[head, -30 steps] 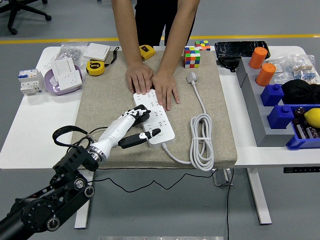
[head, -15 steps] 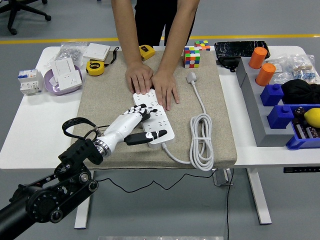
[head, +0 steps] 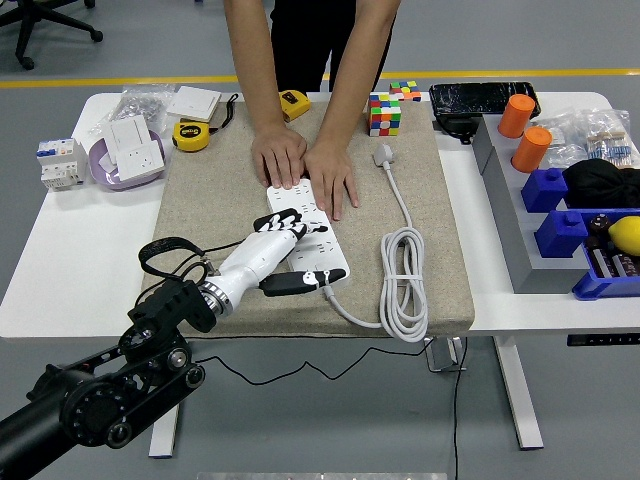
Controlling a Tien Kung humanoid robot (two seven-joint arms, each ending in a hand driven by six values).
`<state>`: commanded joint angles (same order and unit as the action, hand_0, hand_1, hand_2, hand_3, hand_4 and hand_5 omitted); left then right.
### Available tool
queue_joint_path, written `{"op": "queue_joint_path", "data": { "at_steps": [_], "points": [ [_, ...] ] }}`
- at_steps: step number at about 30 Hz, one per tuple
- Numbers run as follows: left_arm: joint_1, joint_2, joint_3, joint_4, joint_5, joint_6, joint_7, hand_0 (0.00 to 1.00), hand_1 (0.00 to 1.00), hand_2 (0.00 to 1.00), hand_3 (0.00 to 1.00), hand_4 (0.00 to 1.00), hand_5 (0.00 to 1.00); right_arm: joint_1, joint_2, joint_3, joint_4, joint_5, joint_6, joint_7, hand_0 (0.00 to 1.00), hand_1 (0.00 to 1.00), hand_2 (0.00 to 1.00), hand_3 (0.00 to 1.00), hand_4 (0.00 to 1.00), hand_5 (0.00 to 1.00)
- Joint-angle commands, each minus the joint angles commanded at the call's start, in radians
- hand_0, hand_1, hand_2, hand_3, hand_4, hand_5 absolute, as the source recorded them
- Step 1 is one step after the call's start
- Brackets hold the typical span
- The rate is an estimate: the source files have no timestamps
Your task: Pick up the plug,place it near the board,insert it into the board,press the button
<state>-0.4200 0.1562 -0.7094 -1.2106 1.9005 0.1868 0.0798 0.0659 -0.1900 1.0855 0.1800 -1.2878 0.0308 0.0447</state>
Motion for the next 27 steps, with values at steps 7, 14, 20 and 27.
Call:
{"op": "queue_joint_path", "data": {
  "at_steps": [7,14,20,27],
  "points": [
    [-0.012,-0.011,0.003,0.000,0.009,0.000,-0.002,0.998,0.994,0.949,0.901,0.989,0.998,-0.003,-0.001,0.003,0.000,-0.004,0.000,-0.001,0.947,0.891,0.835,0.838,0.998,0.947],
    [-0.024,-0.015,0.001,-0.033,0.004,0.019,-0.023,0.998,0.980,0.924,0.885,0.981,0.998,-0.001,-0.001,0.003,0.000,-0.004,0.000,-0.001,0.946,0.890,0.834,0.838,0.998,0.947],
    [-0.022,-0.010,0.022,-0.154,-0.101,0.048,-0.026,0.701,0.675,0.666,0.863,0.832,0.614,0.000,-0.001,0.007,0.000,-0.007,0.000,-0.002,0.946,0.890,0.834,0.838,0.998,0.946],
    [-0.036,-0.007,0.035,-0.263,-0.089,-0.072,0.126,0.165,0.081,0.181,0.898,0.594,0.173,0.005,0.000,-0.001,0.000,0.002,0.001,0.000,0.946,0.890,0.834,0.838,0.998,0.946]
  ]
}}
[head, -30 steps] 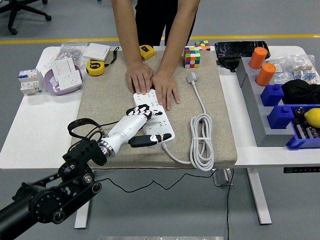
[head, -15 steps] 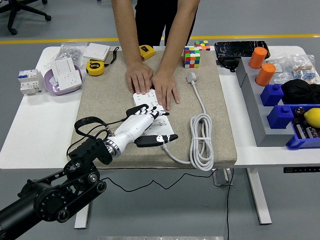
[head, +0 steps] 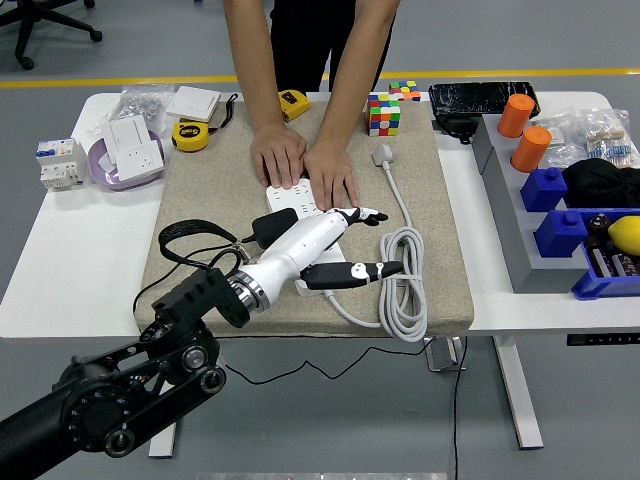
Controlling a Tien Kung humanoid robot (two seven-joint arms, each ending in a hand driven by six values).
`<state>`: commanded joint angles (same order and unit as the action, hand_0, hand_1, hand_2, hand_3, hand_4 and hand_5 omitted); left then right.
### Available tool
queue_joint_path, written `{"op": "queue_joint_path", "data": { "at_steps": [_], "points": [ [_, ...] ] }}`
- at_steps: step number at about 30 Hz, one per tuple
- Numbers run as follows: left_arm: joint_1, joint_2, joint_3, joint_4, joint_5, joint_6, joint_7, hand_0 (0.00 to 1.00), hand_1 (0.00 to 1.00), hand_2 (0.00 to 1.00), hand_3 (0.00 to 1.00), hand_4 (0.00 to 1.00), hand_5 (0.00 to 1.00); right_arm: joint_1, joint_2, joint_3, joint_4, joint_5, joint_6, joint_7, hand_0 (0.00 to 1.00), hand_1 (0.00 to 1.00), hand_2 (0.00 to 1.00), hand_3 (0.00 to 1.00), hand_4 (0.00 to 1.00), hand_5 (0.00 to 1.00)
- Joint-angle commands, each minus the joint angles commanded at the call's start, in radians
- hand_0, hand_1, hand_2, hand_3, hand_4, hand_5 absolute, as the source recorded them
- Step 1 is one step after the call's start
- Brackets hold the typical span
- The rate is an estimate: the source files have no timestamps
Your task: Pick up the plug,place it near the board,insert it into the board,press the button
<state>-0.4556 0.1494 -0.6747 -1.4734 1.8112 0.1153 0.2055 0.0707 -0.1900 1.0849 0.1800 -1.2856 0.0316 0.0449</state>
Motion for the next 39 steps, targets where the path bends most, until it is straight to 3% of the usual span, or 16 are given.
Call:
{"op": "queue_joint_path", "data": {
  "at_steps": [4,5,6,15,39],
  "points": [
    [0.008,-0.004,-0.037,0.010,0.086,-0.132,0.100,0.165,0.081,0.181,0.898,0.594,0.173,0.000,0.002,0.001,0.000,0.001,0.000,0.000,0.946,0.890,0.834,0.838,0.998,0.946],
    [0.011,-0.002,-0.046,0.010,0.099,-0.165,0.122,0.137,0.043,0.157,0.913,0.530,0.133,-0.001,0.002,0.003,0.000,-0.001,0.000,0.000,0.945,0.889,0.834,0.838,0.998,0.946],
    [0.013,0.000,-0.054,0.007,0.107,-0.196,0.143,0.137,0.043,0.157,0.913,0.530,0.133,-0.002,0.001,0.008,0.000,-0.006,0.000,-0.002,0.945,0.889,0.834,0.838,0.998,0.946],
    [0.005,0.003,-0.060,0.029,0.155,-0.336,0.214,0.131,0.040,0.156,0.936,0.474,0.091,0.001,0.002,0.003,0.000,0.000,0.000,0.001,0.945,0.889,0.834,0.838,0.998,0.946],
    [0.003,0.005,-0.060,0.068,0.205,-0.386,0.240,0.131,0.038,0.156,0.924,0.447,0.053,-0.007,0.000,0.003,0.000,-0.003,0.001,-0.001,0.945,0.888,0.834,0.838,0.998,0.946]
  ]
}}
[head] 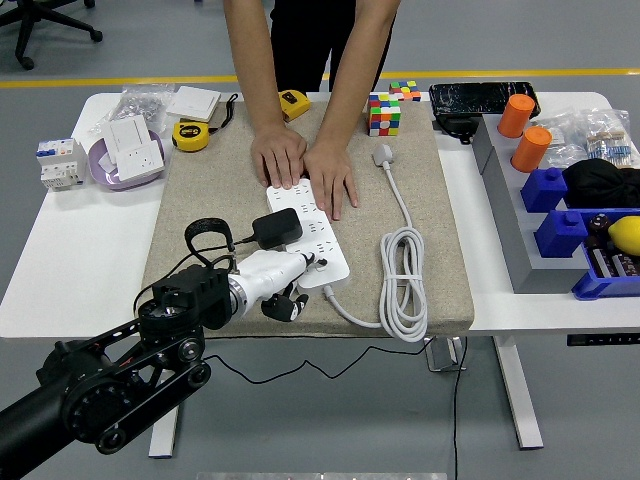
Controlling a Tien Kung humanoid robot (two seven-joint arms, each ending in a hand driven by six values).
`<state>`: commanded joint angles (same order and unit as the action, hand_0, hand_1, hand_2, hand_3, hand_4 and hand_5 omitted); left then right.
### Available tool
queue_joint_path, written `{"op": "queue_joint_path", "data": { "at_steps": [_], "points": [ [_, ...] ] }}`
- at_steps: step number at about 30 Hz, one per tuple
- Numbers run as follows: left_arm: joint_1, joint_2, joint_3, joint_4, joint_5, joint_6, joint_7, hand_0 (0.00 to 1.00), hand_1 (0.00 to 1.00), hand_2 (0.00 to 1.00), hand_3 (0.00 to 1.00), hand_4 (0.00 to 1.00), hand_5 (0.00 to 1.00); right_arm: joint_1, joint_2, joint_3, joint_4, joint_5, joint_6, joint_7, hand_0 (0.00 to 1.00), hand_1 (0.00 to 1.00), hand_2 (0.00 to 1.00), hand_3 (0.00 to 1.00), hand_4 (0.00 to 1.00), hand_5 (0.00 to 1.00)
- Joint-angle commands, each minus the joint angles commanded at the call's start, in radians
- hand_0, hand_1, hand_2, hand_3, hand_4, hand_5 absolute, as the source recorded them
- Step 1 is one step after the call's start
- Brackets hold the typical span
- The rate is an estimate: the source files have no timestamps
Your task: Pick up the plug,place it near the board,insert it into the board,press the button
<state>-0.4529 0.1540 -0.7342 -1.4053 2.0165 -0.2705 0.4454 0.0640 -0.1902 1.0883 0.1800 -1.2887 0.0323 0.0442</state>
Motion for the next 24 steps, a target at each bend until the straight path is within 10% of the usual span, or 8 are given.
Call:
{"op": "queue_joint_path", "data": {
  "at_steps": [24],
  "points": [
    [-0.009,0.005,-0.010,-0.016,0.016,-0.013,0.006,0.132,0.037,0.156,0.861,0.447,0.047,-0.002,0.000,0.003,0.000,-0.002,0.000,-0.001,0.945,0.888,0.834,0.837,0.998,0.947]
  ]
}}
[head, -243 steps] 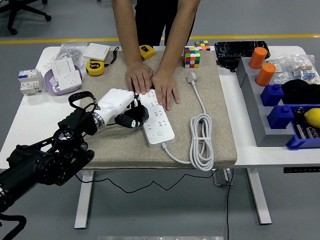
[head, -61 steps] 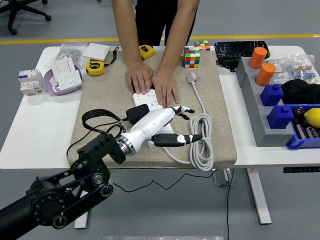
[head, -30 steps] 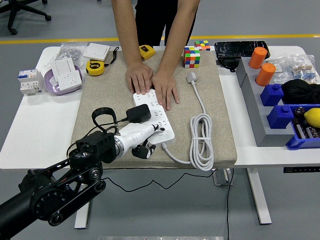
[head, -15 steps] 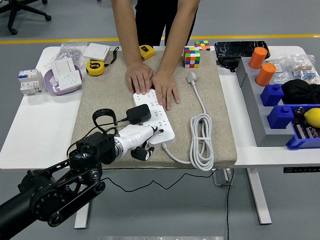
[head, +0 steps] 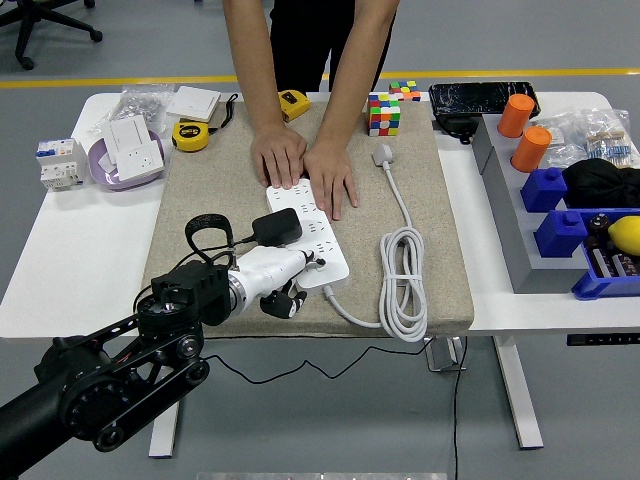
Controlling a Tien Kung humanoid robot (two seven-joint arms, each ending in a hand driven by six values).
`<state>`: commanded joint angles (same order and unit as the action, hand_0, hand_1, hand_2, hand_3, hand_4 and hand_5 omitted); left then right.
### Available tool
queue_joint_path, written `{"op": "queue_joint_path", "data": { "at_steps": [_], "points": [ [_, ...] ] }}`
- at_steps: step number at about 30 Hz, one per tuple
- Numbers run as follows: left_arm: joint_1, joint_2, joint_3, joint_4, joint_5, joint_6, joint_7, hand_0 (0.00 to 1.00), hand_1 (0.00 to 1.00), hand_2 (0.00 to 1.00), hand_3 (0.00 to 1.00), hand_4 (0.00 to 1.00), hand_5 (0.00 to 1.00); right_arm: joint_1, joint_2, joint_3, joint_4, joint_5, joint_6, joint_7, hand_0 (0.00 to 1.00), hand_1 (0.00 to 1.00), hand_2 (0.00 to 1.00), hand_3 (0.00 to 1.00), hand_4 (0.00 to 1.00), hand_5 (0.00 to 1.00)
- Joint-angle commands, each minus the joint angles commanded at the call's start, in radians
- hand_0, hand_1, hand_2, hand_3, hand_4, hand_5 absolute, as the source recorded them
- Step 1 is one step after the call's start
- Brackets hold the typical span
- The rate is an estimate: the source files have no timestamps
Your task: Pick up the plug,place it near the board,insert it into the board,press the button
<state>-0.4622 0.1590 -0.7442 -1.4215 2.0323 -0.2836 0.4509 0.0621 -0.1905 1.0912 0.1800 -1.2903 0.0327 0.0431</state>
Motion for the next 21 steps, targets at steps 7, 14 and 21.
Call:
{"op": "queue_joint_path", "data": {
  "at_steps": [7,14,21],
  "points": [
    [-0.005,0.002,-0.001,-0.001,0.000,-0.009,0.005,0.133,0.037,0.156,0.833,0.446,0.046,0.003,0.001,-0.001,0.000,0.003,0.000,0.001,0.945,0.888,0.833,0.838,0.998,0.948],
    [-0.005,0.002,0.001,0.003,0.001,-0.012,0.006,0.134,0.037,0.156,0.841,0.445,0.044,0.004,0.000,-0.001,0.000,0.004,0.000,0.001,0.946,0.888,0.833,0.838,0.998,0.948],
    [-0.004,-0.001,0.005,0.020,-0.003,-0.012,0.006,0.135,0.036,0.156,0.837,0.442,0.047,0.004,0.001,0.000,0.000,0.003,-0.001,0.001,0.946,0.888,0.834,0.837,0.998,0.947]
  ]
}}
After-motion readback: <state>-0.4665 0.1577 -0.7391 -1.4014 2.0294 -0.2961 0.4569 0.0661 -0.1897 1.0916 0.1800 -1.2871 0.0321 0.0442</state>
